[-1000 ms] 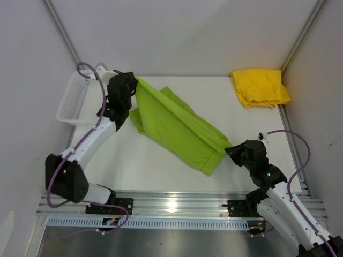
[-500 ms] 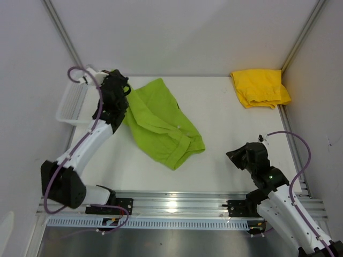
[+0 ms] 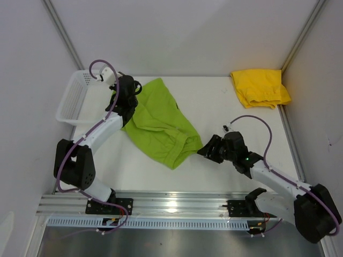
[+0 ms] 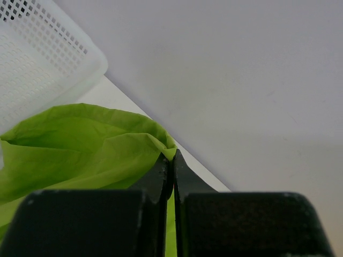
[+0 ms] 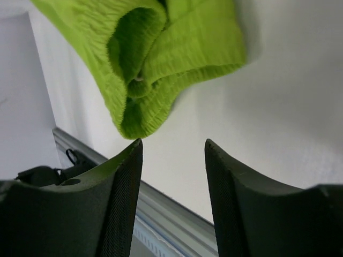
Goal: Fold and stack the shorts
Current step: Fold the shorts
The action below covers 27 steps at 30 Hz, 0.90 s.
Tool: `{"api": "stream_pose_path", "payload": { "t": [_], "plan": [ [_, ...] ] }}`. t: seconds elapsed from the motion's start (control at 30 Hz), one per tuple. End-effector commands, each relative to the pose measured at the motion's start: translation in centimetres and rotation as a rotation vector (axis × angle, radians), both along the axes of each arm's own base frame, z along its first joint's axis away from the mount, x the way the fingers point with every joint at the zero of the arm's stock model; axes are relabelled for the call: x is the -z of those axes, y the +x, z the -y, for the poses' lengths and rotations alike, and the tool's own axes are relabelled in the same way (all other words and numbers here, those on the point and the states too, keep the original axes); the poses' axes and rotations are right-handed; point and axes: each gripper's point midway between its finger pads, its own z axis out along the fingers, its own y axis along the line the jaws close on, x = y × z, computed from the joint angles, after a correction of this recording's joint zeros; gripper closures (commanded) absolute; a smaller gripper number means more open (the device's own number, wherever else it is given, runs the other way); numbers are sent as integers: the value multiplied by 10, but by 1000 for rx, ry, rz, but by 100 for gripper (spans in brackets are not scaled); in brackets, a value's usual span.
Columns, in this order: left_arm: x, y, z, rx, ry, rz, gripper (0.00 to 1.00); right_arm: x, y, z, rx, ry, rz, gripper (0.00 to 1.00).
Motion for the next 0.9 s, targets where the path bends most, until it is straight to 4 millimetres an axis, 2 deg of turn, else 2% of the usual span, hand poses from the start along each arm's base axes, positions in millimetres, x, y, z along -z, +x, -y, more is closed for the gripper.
{"api": "stream_pose_path", "payload": {
  "t": [0.0,0.07,0.27,0.5,0.73,0.8,0.87],
  "plan": [
    [-42,-1,-4,-24,-6,97,100,-60,32,-42,-78,139,205,47],
    [-43,-3,-5,-27,-6,98,100,-63,41,-57,-92,162,220,47],
    [-43,-5,-6,-27,-5,99,100,-61,66,-84,-83,195,222,44],
    [-43,-6,-7,-33,0,96,100,-47,87,-100,-58,163,184,40],
    [-45,-7,-6,-28,-1,100,100,-24,94,-109,-46,144,147,37],
    [-44,-7,-7,-29,1,98,100,-21,95,-111,-39,156,145,37],
    [-45,-8,-7,-29,0,101,100,-17,95,-114,-37,173,153,43]
  ]
}}
